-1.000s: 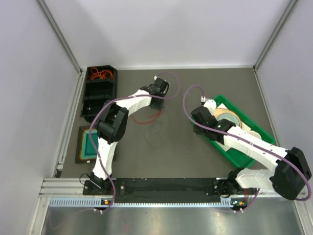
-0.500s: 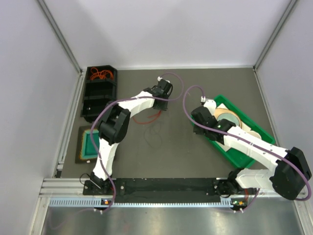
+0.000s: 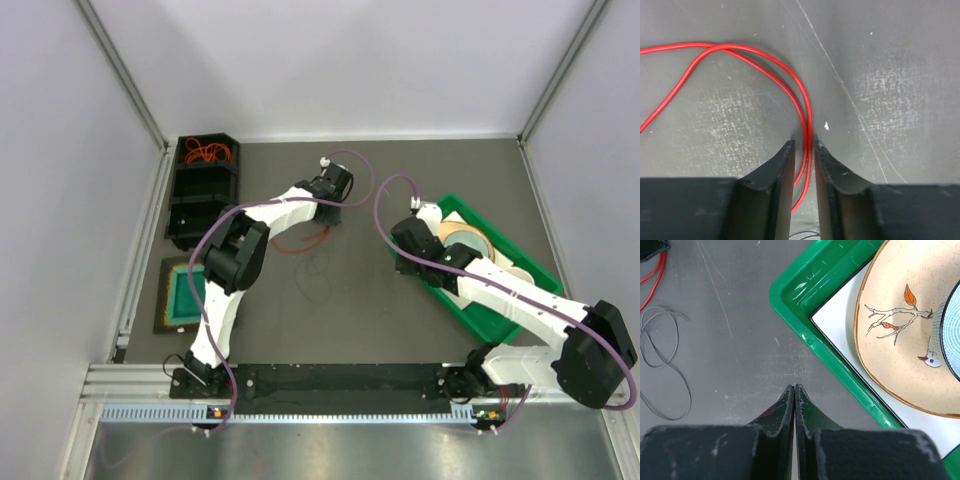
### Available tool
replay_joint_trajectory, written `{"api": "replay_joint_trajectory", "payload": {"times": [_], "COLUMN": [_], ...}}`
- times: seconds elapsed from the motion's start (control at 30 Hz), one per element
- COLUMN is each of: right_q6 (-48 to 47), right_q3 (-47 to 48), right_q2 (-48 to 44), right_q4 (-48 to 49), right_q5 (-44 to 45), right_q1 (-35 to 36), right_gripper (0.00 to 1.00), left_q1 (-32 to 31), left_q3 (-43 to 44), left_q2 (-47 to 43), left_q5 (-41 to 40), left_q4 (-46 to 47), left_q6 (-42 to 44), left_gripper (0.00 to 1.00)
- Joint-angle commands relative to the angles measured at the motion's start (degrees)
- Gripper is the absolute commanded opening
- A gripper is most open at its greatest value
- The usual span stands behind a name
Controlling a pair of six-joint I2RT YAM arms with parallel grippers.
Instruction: Untangle the cables
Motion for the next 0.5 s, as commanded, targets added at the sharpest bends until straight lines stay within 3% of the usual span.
{"api": "replay_joint_trajectory", "payload": {"times": [0.0, 0.07, 0.27, 0.4, 0.47], "right_q6": [-0.39, -0.3, -0.39, -0.3, -0.39], "right_q3": [2.02, 1.94, 1.76, 1.76, 1.76], "right_q2": [-0.54, -0.81, -0.99, -0.99, -0.99], "right_q4": [0.53, 0.53, 0.53, 0.62, 0.62], "right_q5": [-0.08, 0.01, 0.1, 0.19, 0.27], "right_q1": [-0.32, -0.32, -0.32, -0.32, -0.32], "right_gripper": [0.0, 0.0, 0.0, 0.0, 0.0], "left_q1": [1.99, 2.88, 2.79, 2.79, 2.88], "left_q3": [-0.22, -0.58, 0.3, 1.62, 1.88], "left_q2": [1.86, 2.39, 3.97, 4.94, 3.89], "left_q5": [3.94, 7.1, 6.51, 4.4, 3.87], "left_q4": [0.43, 0.87, 0.08, -1.32, -1.76], "left_q6": [-2.01, -2.54, -1.67, -1.05, -0.61], "left_gripper": [0.2, 0.17, 0.13, 0.0, 0.0]}}
